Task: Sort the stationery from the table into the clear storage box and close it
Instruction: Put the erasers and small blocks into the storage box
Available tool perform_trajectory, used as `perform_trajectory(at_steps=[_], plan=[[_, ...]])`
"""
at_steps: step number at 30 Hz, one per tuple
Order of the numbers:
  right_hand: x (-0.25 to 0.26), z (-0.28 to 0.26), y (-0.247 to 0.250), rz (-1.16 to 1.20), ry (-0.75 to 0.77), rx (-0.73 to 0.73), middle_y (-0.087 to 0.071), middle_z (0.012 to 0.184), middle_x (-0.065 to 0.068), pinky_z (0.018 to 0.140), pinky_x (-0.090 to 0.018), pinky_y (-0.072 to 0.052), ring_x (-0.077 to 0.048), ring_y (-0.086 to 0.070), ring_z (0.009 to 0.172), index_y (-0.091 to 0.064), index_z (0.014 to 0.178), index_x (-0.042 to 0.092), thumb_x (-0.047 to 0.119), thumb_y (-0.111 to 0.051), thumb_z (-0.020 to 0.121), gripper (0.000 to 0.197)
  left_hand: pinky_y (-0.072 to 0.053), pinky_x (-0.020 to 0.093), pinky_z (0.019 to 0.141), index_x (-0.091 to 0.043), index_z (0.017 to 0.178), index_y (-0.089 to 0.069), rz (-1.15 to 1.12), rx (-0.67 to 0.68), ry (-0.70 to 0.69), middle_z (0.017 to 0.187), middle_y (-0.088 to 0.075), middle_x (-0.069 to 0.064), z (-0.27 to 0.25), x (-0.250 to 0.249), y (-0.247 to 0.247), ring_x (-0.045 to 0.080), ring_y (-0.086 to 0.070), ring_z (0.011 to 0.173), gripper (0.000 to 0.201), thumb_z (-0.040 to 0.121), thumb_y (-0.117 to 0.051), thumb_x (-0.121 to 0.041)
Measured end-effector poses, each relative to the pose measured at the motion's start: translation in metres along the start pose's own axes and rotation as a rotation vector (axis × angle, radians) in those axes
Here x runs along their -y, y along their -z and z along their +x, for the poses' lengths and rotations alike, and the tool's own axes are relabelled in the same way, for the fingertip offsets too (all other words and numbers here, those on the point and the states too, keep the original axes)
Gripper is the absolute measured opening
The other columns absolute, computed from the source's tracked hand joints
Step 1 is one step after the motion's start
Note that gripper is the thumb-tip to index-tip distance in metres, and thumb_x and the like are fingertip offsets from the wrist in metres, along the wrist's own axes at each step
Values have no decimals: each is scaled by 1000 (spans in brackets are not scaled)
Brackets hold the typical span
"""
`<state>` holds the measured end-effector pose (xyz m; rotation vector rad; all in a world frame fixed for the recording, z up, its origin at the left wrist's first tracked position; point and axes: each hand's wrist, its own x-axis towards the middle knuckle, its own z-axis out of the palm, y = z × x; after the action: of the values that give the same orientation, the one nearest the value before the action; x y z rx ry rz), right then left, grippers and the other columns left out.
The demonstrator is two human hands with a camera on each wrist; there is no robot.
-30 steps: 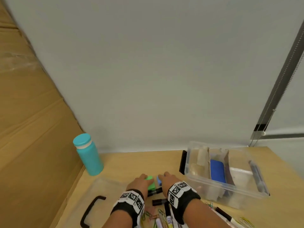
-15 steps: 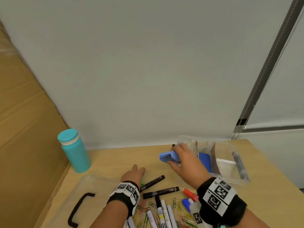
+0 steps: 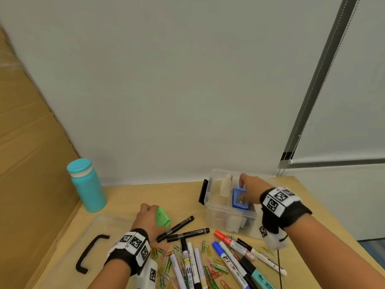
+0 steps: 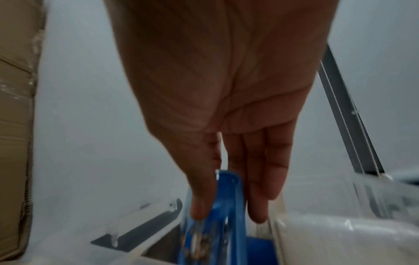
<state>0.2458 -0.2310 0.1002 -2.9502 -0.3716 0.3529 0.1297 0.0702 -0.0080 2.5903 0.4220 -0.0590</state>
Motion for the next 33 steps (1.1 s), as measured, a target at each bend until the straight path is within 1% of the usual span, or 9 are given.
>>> perform_trajectory(at_steps=[4,8,10,14,20,22,28,31,33], plan=[[4,19,-2,-149,34,212,-61,113,-3,89,-34,-49,-22,-59,99,-56,113,17,29,-69,82,36,-48,31,98,-16,130,-44,-210,-27,-58,118,-34,0,-21,-6,6,19,-51,106,66,73,-76,-23],[-35,88,-41,-351,61,249,-67,97,3,83,-39,-55,-21,-66,86,-62,101,34,37,-76,66,38,-48,21,96,-15,127,-45,-348,-38,-104,114,-35,-1,-43,-9,12,12,-50,105,61,73,-74,-12],[-27,78,-36,-317,55,220,-67,106,1,87,-41,-54,-23,-65,93,-61,112,31,31,-68,75,38,-44,23,102,-16,126,-45,-413,-42,-120,114,-36,-2,-55,-10,15,10,-49,107,60,74,-74,-9],[2,14,-2,-3,93,37,-49,140,-7,106,-33,-40,-24,-49,126,-45,138,15,11,-46,94,43,-42,22,101,-23,117,-46,-548,-62,-136,116,-42,-7,-74,-10,20,8,-50,112,55,73,-75,-6],[-2,-43,-4,461,362,-126,-59,121,9,88,-23,-45,-9,-58,100,-58,119,28,19,-49,96,26,-48,31,100,-23,111,-48,-808,-50,-177,119,-56,-2,-84,-43,23,10,-60,109,51,74,-75,0],[-1,-52,-7,550,412,-62,-60,117,11,83,-21,-49,-9,-61,94,-59,116,30,19,-51,96,25,-50,30,98,-23,112,-48,-834,-38,-226,121,-56,-2,-83,-63,23,11,-62,108,51,74,-76,-6],[2,-62,-11,1043,375,279,-61,119,-5,92,-36,-54,-22,-66,96,-56,114,21,15,-42,100,20,-42,34,103,-28,118,-49,-885,21,-347,119,-63,-8,-80,-125,15,7,-61,109,63,63,-76,-41],[-4,-66,-4,1490,295,512,-60,126,-17,90,-40,-55,-36,-63,106,-54,128,12,24,-45,96,35,-38,28,105,-30,120,-50,-883,16,-390,120,-63,-11,-75,-141,5,1,-55,116,56,71,-75,-37],[-10,-67,4,1582,330,583,-61,127,-17,88,-39,-56,-35,-63,109,-54,130,12,22,-50,93,39,-35,17,101,-34,122,-49,-850,1,-416,124,-59,-16,-71,-151,2,-6,-49,119,51,78,-74,-32]])
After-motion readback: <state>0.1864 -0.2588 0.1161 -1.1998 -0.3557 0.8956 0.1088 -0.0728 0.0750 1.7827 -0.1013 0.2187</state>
